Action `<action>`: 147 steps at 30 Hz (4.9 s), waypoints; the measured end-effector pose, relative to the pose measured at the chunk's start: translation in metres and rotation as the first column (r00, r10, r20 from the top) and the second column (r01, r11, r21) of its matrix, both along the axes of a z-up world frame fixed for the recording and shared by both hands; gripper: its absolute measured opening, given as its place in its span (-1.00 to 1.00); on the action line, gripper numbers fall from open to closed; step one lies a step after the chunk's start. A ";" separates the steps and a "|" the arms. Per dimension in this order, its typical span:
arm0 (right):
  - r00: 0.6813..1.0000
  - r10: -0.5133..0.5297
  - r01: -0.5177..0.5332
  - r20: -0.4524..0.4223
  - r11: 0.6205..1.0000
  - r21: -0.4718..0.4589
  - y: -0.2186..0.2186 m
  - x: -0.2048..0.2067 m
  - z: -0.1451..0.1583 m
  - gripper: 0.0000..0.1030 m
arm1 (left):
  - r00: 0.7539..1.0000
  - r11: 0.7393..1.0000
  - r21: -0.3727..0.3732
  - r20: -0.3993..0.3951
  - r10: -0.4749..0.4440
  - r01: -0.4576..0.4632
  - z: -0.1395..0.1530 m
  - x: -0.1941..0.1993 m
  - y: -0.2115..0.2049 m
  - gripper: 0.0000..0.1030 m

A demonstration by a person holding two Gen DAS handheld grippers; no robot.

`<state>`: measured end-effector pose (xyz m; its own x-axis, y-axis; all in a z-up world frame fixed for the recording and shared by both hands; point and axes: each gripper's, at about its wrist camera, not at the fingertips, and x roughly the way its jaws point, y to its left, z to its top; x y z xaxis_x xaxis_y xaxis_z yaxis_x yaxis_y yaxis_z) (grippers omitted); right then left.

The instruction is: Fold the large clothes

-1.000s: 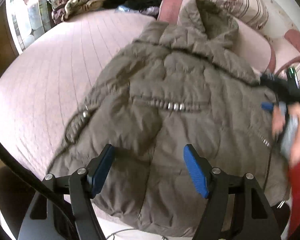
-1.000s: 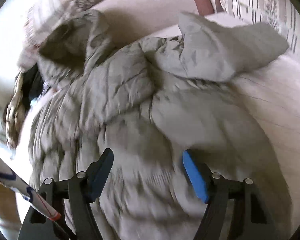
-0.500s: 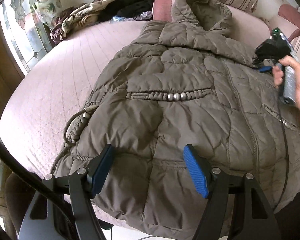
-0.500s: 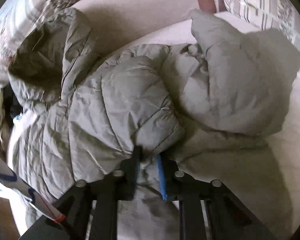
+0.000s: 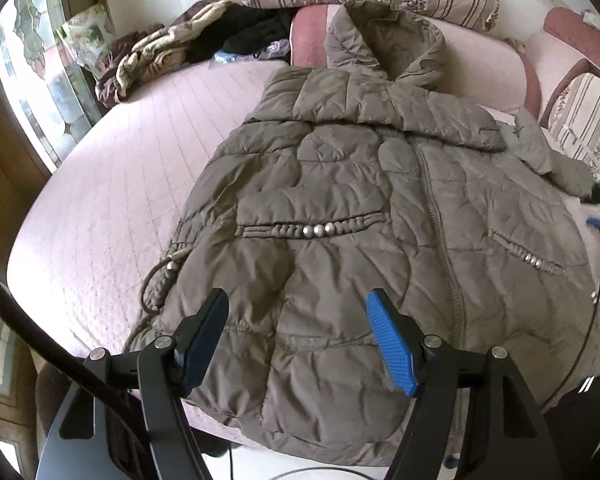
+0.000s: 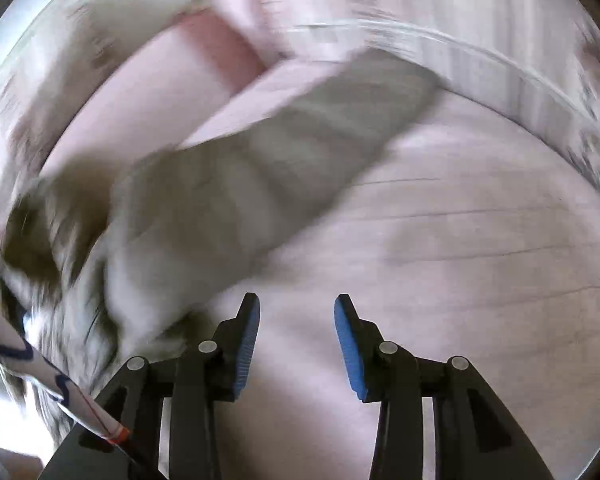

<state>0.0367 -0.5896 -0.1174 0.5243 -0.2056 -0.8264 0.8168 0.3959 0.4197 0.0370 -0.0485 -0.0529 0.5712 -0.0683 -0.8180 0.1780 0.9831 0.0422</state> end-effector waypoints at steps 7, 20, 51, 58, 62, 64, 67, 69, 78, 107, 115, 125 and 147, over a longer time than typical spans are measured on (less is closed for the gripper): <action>0.984 -0.168 0.165 0.056 0.984 0.063 -0.082 -0.013 -0.021 -0.18 | 0.995 0.998 0.002 -0.081 0.063 -0.063 -0.009 0.026 -0.003 0.38; 0.971 -0.241 0.241 -0.001 0.970 0.043 -0.157 0.020 -0.006 -0.83 | 0.985 0.993 0.032 -0.133 0.113 -0.110 -0.031 0.055 -0.014 0.37; 0.967 -0.229 0.212 0.111 0.967 0.141 -0.107 -0.034 -0.005 0.19 | 0.985 0.992 -0.058 -0.141 0.101 -0.110 -0.027 0.053 0.031 0.37; 0.956 -0.203 0.178 0.211 0.975 0.132 -0.156 0.001 -0.034 0.12 | 0.982 0.993 0.022 -0.147 0.120 -0.118 -0.035 0.075 0.002 0.38; 0.958 -0.192 0.172 0.212 0.979 0.112 -0.177 0.027 -0.035 0.10 | 0.979 0.991 0.053 -0.154 0.132 -0.125 -0.039 0.082 -0.008 0.38; 0.965 -0.202 0.187 0.168 0.977 0.104 -0.185 0.032 -0.036 -0.59 | 0.979 0.990 0.066 -0.155 0.135 -0.126 -0.041 0.083 -0.011 0.37; 0.966 -0.201 0.181 0.165 0.975 0.128 -0.187 0.033 -0.027 -0.79 | 0.979 0.990 0.070 -0.156 0.128 -0.119 -0.042 0.082 -0.013 0.38; 0.976 -0.164 0.156 0.141 0.985 0.068 -0.179 0.038 -0.009 -0.80 | 0.980 0.992 0.057 -0.156 0.123 -0.115 -0.040 0.080 -0.010 0.38; 0.960 0.068 -0.042 0.271 0.994 -0.100 -0.076 0.081 0.129 -0.81 | 0.984 0.990 -0.029 -0.119 0.135 -0.139 -0.020 0.062 0.022 0.38; 0.659 0.744 -0.751 -0.114 0.639 -0.167 0.400 0.353 0.033 -0.81 | 0.969 0.944 -0.246 0.060 0.241 -0.220 -0.019 0.177 0.137 0.37; 0.535 0.826 -0.834 -0.175 0.484 -0.267 0.437 0.319 0.067 -0.07 | 0.970 0.936 -0.279 0.051 0.238 -0.215 -0.018 0.177 0.148 0.38; 0.690 0.707 -0.715 -0.156 0.632 -0.299 0.407 0.319 0.086 -0.34 | 0.961 0.913 -0.313 0.000 0.275 -0.261 -0.022 0.181 0.164 0.37; 0.702 0.705 -0.710 -0.102 0.680 -0.181 0.363 0.246 0.089 -0.28 | 0.961 0.930 -0.245 -0.024 0.277 -0.274 -0.034 0.184 0.165 0.37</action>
<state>0.2823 -0.2269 -0.0287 0.5622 0.0653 -0.8244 0.2673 0.9290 0.2559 0.2209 0.1165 -0.0865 0.6046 -0.1033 -0.7898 -0.1005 0.9737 -0.2043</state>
